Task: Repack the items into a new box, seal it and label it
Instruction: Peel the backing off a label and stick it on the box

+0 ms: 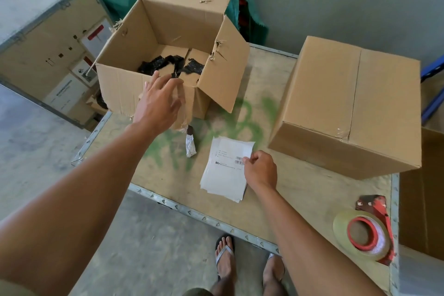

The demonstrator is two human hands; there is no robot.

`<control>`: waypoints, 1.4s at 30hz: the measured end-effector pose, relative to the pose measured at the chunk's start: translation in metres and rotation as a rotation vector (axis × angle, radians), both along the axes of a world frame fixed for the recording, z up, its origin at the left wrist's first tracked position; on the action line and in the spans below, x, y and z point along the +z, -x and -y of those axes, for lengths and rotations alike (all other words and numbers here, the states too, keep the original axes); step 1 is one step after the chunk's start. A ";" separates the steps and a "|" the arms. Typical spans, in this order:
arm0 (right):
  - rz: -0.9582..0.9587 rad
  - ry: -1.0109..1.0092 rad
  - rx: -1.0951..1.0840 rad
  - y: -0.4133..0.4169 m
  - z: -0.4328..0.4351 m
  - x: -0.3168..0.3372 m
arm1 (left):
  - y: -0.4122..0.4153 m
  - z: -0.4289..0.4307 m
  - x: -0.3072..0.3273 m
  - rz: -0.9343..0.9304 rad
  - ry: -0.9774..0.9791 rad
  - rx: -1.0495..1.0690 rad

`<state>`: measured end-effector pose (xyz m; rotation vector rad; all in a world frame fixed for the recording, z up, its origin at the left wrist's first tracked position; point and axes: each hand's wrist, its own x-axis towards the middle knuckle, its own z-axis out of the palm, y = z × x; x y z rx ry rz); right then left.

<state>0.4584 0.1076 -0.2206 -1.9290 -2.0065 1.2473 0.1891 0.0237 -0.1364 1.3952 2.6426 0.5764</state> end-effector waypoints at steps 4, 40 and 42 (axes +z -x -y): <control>0.026 -0.114 0.063 0.000 0.003 -0.002 | 0.000 0.000 -0.003 0.030 -0.015 0.020; -0.492 -0.326 -0.226 -0.154 -0.140 0.169 | -0.217 -0.155 0.070 0.574 0.084 -0.070; -0.508 -0.293 -0.215 -0.155 -0.147 0.169 | -0.217 -0.154 0.066 0.543 0.089 -0.041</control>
